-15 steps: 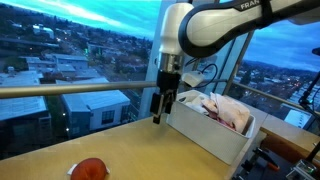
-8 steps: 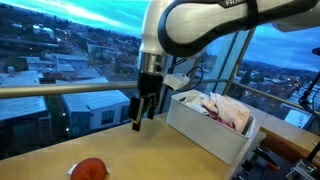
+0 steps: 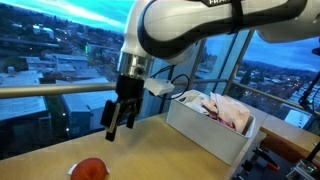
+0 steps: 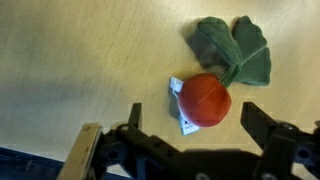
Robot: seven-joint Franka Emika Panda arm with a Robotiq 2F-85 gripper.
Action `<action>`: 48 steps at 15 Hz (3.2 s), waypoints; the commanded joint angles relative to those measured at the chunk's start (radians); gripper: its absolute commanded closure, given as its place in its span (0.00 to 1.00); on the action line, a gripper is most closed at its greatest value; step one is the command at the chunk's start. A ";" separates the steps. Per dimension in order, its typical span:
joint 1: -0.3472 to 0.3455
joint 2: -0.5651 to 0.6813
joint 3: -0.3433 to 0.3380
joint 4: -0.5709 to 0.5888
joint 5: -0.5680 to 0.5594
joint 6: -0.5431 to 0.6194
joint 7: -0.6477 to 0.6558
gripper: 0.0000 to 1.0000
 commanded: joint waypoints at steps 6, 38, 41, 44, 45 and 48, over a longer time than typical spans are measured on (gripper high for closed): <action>0.127 0.248 0.009 0.291 -0.015 -0.147 -0.044 0.00; -0.085 0.268 -0.105 0.530 -0.005 -0.321 -0.083 0.99; -0.166 0.217 -0.119 0.520 -0.001 -0.312 -0.080 0.99; -0.228 0.166 -0.126 0.511 -0.007 -0.309 -0.074 0.99; -0.244 0.150 -0.131 0.507 -0.010 -0.313 -0.070 0.99; -0.278 0.083 -0.153 0.474 -0.021 -0.340 -0.034 0.99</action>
